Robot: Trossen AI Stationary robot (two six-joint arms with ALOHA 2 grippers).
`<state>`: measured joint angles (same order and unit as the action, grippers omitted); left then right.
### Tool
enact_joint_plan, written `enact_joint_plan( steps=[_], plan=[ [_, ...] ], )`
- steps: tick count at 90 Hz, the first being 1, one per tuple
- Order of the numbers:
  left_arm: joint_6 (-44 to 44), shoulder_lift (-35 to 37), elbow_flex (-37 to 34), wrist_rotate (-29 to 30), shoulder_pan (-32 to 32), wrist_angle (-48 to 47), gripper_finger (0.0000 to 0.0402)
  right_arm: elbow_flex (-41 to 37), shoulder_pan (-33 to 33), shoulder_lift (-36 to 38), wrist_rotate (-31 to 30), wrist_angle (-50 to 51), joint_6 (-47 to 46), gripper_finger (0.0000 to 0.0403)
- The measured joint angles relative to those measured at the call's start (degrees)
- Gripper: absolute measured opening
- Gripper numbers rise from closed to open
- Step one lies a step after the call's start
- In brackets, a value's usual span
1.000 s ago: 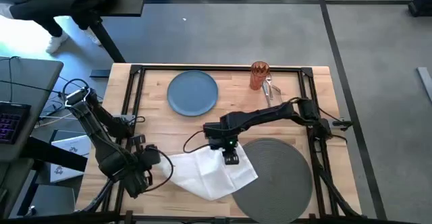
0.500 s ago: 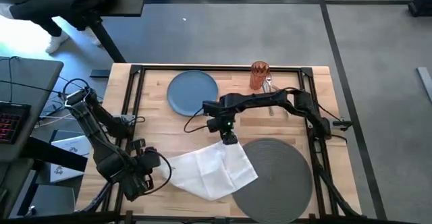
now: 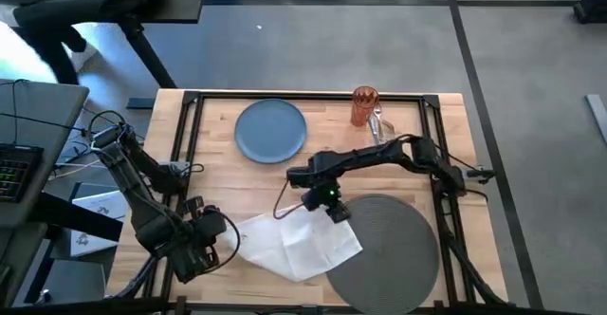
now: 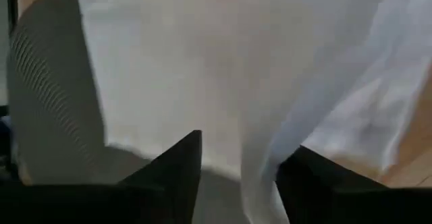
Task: Set table place
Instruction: Fold the white table napkin
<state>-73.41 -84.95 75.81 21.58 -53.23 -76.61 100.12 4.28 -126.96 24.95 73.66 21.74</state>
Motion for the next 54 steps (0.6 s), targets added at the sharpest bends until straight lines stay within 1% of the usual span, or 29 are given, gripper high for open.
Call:
enact_joint_plan(
  steps=[9,18,25,32,38,41,44,54],
  plan=[
    [0.02,0.00,0.00,0.79,0.00,0.02,0.0000,-0.33,1.83,0.00,-1.63,1.63,-3.76,0.0146],
    [0.06,0.00,0.00,1.95,0.00,-0.01,0.0000,-2.46,3.72,0.03,-5.84,-2.38,-6.78,0.0143],
    [0.07,0.00,0.01,2.14,0.00,-0.04,0.0000,-3.58,4.82,-0.02,-9.20,-5.60,-9.46,0.0129],
    [0.13,0.00,0.00,2.18,0.00,-0.01,0.0000,-3.45,5.45,-0.02,-10.26,-6.93,-11.73,0.0094],
    [0.11,0.00,0.00,2.21,0.00,-0.05,0.0000,-2.84,5.63,-0.02,-10.75,-7.43,-13.29,0.0041],
    [0.11,0.00,0.00,2.27,0.00,-0.03,0.0000,-2.18,5.67,-0.02,-11.36,-7.01,-14.10,0.0021],
    [0.11,0.00,0.00,2.27,0.00,-0.03,0.0000,-1.59,5.67,0.33,-12.37,-6.48,-14.81,0.0012],
    [-0.04,0.00,0.77,3.75,0.62,-0.29,0.0000,1.25,5.42,3.48,-17.61,-2.33,-19.91,0.0002]
  ],
)
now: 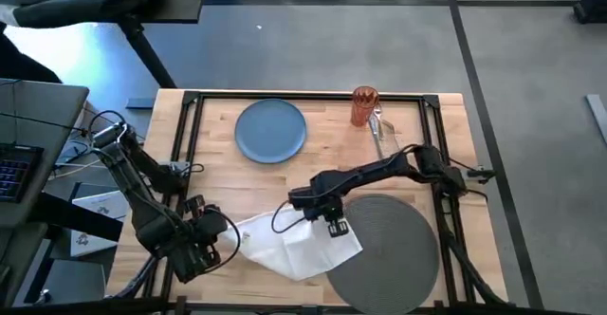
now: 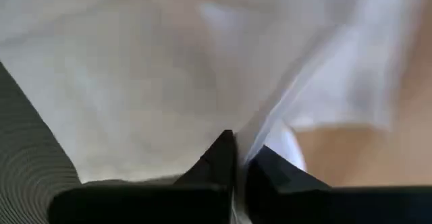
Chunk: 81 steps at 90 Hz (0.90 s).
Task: Set table place
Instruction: Fold the white table napkin
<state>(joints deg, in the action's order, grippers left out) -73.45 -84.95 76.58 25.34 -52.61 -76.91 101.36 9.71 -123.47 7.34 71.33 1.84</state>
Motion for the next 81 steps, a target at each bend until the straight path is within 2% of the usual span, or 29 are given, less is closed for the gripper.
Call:
enact_joint_plan(
  steps=[5,11,25,35,43,51,57,67,81],
  plan=[
    [-0.58,0.01,1.30,2.40,0.97,-1.13,0.0000,1.60,-0.29,3.25,-4.00,2.95,-3.34,0.0001],
    [-2.04,0.17,3.66,8.10,3.21,-4.22,0.0000,3.20,-0.80,8.24,-10.16,6.16,-7.80,0.0000],
    [-0.51,0.80,8.99,24.21,11.01,-13.01,0.0000,4.75,-3.16,20.40,-31.72,12.78,-20.74,0.0000],
    [13.53,3.47,10.63,35.27,18.88,-11.83,0.0000,6.03,-5.25,28.52,-48.78,15.35,-27.37,0.0000],
    [24.74,4.75,13.13,42.62,25.00,-12.19,0.0000,7.44,-5.72,33.68,-56.96,14.66,-28.36,0.0000],
    [35.88,6.06,15.35,45.07,29.56,-11.52,0.0000,8.56,-5.16,36.92,-59.25,14.21,-27.08,0.0000],
    [41.30,7.40,15.73,43.69,31.73,-11.76,0.0000,8.59,-3.73,38.13,-58.59,15.87,-27.25,0.0000],
    [43.57,8.82,12.99,37.32,32.76,-11.88,0.0000,7.23,-0.47,37.93,-55.79,18.17,-28.81,0.0000],
    [43.54,9.51,3.42,28.98,29.78,-9.61,0.0000,-3.85,4.38,37.61,-48.70,13.24,-31.23,0.0000]
  ],
)
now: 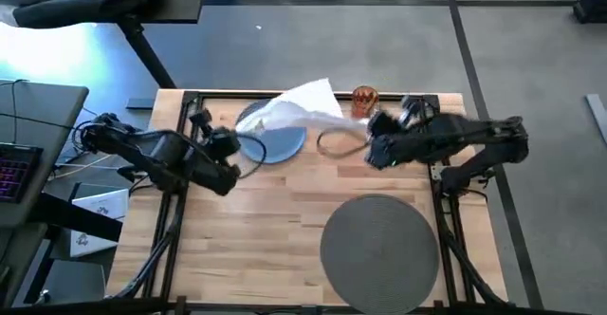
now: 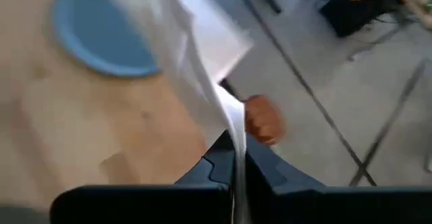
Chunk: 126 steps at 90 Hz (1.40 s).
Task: Set table place
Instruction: Fold the white table napkin
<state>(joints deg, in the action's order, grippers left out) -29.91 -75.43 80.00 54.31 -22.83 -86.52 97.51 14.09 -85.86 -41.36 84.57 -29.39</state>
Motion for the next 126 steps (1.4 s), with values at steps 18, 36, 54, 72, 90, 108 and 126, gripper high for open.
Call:
enact_joint_plan(
  steps=[18,36,54,72,90,108,126],
  plan=[
    [-0.52,-0.25,-13.66,-10.96,-6.88,15.01,0.0000,-21.53,6.15,-0.17,17.90,-20.02,-1.89,0.0000],
    [-8.21,-0.47,-20.28,-19.35,-12.93,20.54,0.0000,-39.12,10.45,-0.17,32.23,-40.32,-6.56,0.0013],
    [-11.40,-0.57,-21.20,-23.06,-16.13,20.52,0.0000,-43.45,11.14,-0.13,38.72,-42.93,-9.16,0.0095],
    [-15.13,-0.55,-21.20,-25.69,-16.39,20.50,0.0000,-40.94,13.46,-0.07,38.61,-51.51,1.39,0.0185],
    [-18.32,-0.55,-21.20,-25.48,-16.39,20.80,0.0000,-41.70,15.72,-5.08,35.83,-63.06,10.26,0.0219],
    [-27.13,1.60,-20.97,-26.78,-16.26,27.85,0.0000,-38.89,15.98,-13.34,32.86,-66.01,11.45,0.0219],
    [-37.79,8.18,-20.87,-23.87,-16.35,30.53,0.0000,-33.38,15.97,-18.36,24.63,-66.14,11.95,0.0220]
  ],
)
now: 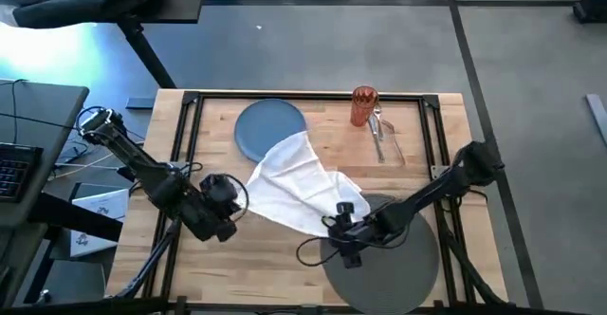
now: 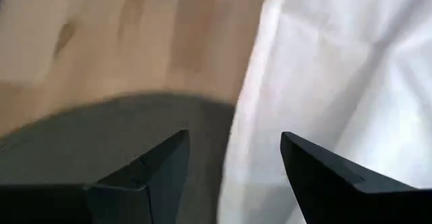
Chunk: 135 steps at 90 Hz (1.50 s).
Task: Set table place
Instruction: Fold the white table napkin
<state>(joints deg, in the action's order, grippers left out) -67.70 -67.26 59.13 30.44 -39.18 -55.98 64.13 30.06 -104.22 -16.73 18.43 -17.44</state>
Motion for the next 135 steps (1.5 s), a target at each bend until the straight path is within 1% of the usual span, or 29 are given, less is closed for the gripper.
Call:
enact_joint_plan(
  steps=[14,23,30,36,42,49,61,66,70,81,88,95,100,111,116,119,123,130,135],
  plan=[
    [-3.07,5.32,0.00,4.45,0.15,-0.67,0.0000,1.52,0.01,-3.24,-1.47,0.19,-0.39,0.0220],
    [-2.93,7.91,0.00,5.83,0.15,-0.75,0.0000,2.13,0.03,-3.87,-5.66,2.23,-3.72,0.0216],
    [-2.72,9.27,0.00,6.12,0.15,-0.81,0.0000,2.22,-0.28,-3.87,-9.48,4.57,-7.86,0.0200],
    [-2.71,10.11,0.00,6.38,0.15,-1.10,0.0000,2.22,-0.95,-3.87,-10.25,6.83,-11.04,0.0175],
    [-2.62,10.57,0.00,7.15,0.15,-1.30,0.0000,2.00,-2.10,-4.41,-9.59,6.72,-13.79,0.0140],
    [-2.60,10.85,0.00,7.66,0.15,-1.36,0.0000,1.47,-3.53,-5.03,-7.44,6.44,-16.74,0.0092],
    [-2.58,10.99,0.00,7.97,0.15,-1.34,0.0000,1.45,-5.71,-5.33,-2.01,4.07,-17.82,0.0018],
    [-2.60,10.96,-0.02,8.00,0.15,-1.31,0.0000,1.45,-6.43,-5.23,1.13,3.48,-16.32,0.0007],
    [-2.60,10.99,-0.02,8.14,0.15,-1.06,0.0000,1.45,-6.85,-4.74,2.34,4.01,-15.93,0.0004],
    [-2.36,10.94,2.05,11.10,0.15,-0.87,0.0000,4.25,-7.42,-0.54,2.45,12.07,-16.15,0.0000],
    [-0.15,11.01,5.06,14.99,0.15,-0.65,0.0000,7.40,-7.43,3.74,-1.26,20.74,-16.89,0.0000],
    [3.63,10.96,8.58,20.56,0.15,-0.84,0.0000,12.03,-7.25,8.40,-8.19,31.19,-19.26,0.0000],
    [7.25,10.97,11.36,25.55,0.16,-0.62,0.0000,16.40,-7.20,11.55,-14.80,40.06,-21.07,0.0000],
    [16.22,11.01,16.89,36.55,1.00,-0.67,0.0000,27.81,-7.25,16.10,-34.11,60.79,-26.60,0.0000],
    [20.34,11.03,19.07,39.89,1.78,-0.69,0.0000,32.35,-7.93,17.13,-39.17,65.62,-27.34,0.0000],
    [22.70,11.05,20.33,41.00,2.31,-0.70,0.0000,34.64,-8.36,17.69,-40.18,66.88,-27.03,0.0000],
    [25.49,11.09,21.54,41.37,3.03,-0.62,0.0000,36.81,-8.93,18.39,-38.93,67.34,-25.32,0.0000],
    [28.34,11.14,22.56,39.67,4.17,-0.68,0.0000,38.39,-9.82,18.94,-32.78,65.34,-21.09,0.0000],
    [28.84,11.13,22.67,36.83,4.64,-0.69,0.0000,37.98,-9.96,18.94,-27.80,62.27,-18.80,0.0000]
  ],
)
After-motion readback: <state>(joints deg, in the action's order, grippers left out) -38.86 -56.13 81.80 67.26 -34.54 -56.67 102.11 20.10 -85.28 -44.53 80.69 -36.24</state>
